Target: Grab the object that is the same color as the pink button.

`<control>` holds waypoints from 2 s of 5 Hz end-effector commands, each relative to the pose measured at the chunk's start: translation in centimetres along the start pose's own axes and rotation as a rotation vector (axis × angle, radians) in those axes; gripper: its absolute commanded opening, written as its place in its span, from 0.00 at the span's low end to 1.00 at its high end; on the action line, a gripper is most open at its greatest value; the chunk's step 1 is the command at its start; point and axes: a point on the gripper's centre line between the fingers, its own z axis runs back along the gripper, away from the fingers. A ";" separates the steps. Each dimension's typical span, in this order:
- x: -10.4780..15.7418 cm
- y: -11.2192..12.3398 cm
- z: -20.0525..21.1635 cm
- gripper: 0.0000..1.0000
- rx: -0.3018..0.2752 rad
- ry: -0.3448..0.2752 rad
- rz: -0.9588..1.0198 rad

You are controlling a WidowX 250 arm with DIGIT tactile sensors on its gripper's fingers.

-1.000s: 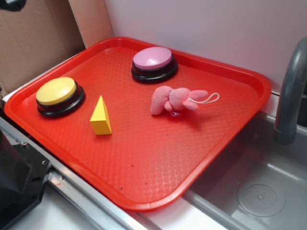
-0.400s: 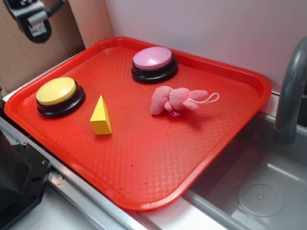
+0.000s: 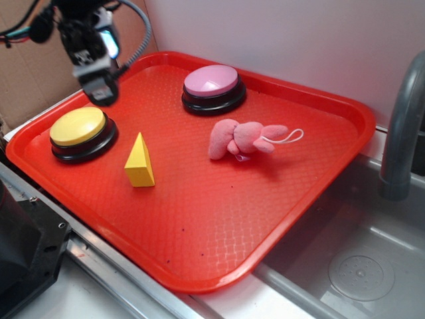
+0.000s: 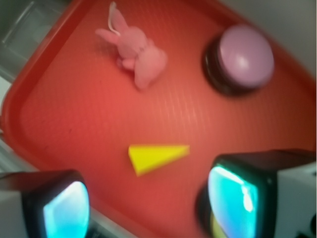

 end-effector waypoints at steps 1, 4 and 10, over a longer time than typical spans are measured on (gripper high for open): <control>4.9 1.0 -5.3 1.00 0.010 -0.053 -0.113; 9.1 2.3 -11.7 1.00 -0.047 0.016 -0.171; 2.7 6.0 -0.9 0.00 -0.141 0.118 0.744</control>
